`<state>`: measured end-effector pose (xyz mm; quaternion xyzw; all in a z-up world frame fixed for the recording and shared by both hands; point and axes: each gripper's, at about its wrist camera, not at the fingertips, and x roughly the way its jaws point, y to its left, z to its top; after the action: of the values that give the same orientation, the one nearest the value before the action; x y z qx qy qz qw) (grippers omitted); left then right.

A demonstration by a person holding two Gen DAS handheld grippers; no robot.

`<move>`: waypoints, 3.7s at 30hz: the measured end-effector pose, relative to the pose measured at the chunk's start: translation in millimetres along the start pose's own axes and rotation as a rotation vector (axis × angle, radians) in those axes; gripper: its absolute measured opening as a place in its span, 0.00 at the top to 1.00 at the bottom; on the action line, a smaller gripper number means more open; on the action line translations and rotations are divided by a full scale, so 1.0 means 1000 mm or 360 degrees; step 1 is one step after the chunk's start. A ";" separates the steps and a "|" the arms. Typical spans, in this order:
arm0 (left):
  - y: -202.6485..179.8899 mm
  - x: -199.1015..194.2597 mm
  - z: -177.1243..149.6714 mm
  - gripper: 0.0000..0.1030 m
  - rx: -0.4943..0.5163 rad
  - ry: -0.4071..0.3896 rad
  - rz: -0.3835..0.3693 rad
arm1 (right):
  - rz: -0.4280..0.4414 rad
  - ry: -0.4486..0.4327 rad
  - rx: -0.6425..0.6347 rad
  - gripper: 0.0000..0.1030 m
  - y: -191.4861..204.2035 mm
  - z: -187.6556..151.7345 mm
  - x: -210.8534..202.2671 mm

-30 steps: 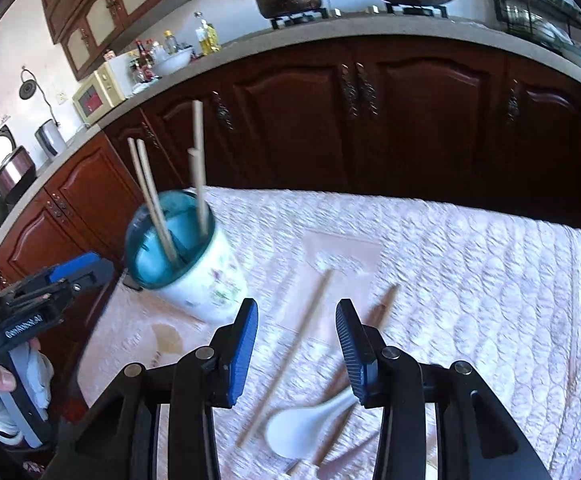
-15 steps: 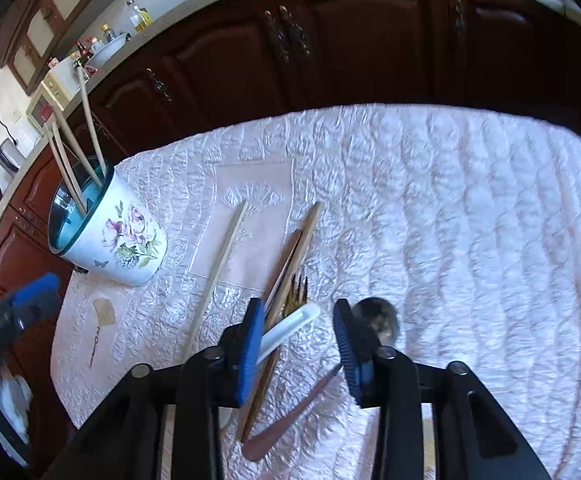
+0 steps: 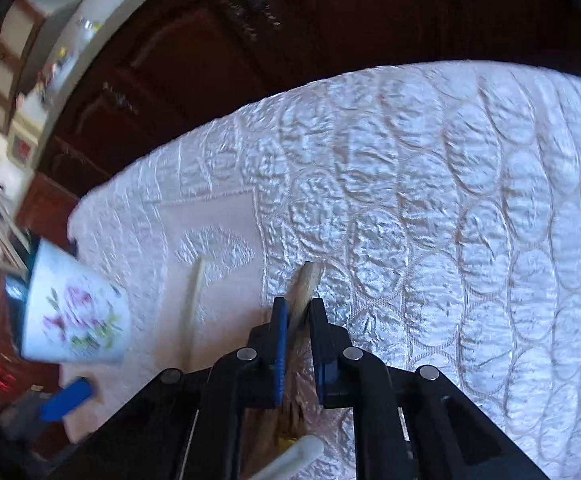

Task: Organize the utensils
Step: 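Grasp a wooden chopstick with the left tool while the right tool grasps another, then lift both chopsticks and carry them over the floral cup, then lower the chopsticks into the floral cup and open both tools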

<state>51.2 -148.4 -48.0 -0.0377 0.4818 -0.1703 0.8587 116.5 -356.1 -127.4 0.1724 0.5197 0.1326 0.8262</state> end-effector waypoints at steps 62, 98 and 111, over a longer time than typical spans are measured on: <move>0.062 -0.189 0.006 0.96 -0.0067 -0.0487 -0.0190 | 0.0298 -0.0537 -0.0554 0.94 0.132 -0.021 -0.225; 0.125 -0.155 0.052 0.96 -0.0199 -0.0710 0.0250 | 0.0245 -0.0585 -0.0656 0.94 0.257 0.031 -0.126; 0.138 -0.134 0.040 0.96 -0.0289 -0.0556 0.0214 | 0.0219 -0.0408 -0.0629 0.89 0.246 0.036 -0.090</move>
<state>56.3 21.1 50.8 -0.1117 0.3405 -0.0593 0.9317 100.7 -174.8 63.7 0.0578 0.3617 0.2648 0.8920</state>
